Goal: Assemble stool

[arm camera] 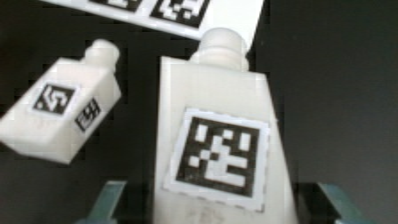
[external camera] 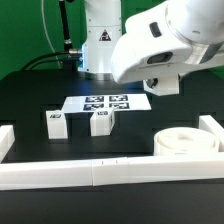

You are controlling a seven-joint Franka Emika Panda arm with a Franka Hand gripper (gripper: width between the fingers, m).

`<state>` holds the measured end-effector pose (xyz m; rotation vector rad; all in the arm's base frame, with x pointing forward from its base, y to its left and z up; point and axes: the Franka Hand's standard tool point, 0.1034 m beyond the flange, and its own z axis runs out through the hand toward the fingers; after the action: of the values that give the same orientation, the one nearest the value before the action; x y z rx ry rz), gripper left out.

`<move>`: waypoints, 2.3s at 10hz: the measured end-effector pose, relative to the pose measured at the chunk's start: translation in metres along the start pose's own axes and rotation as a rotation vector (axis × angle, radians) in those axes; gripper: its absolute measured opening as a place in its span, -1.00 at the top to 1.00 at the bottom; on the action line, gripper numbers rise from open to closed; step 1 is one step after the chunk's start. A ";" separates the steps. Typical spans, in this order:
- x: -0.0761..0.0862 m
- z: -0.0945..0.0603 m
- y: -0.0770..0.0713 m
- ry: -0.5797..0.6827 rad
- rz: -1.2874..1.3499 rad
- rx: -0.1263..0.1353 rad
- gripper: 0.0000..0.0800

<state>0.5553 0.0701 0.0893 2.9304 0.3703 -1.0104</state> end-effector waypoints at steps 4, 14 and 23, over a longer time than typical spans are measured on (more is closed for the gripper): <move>0.011 -0.073 0.003 0.253 -0.089 -0.042 0.19; 0.047 -0.092 0.024 1.158 -0.159 -0.223 0.19; 0.062 -0.063 -0.003 1.216 -0.210 -0.271 0.19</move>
Offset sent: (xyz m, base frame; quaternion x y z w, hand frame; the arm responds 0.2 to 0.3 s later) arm 0.0708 -0.0010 0.0806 -0.0287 0.1788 -0.1328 0.9745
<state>0.6403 0.0924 0.1015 2.8666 0.7236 0.8843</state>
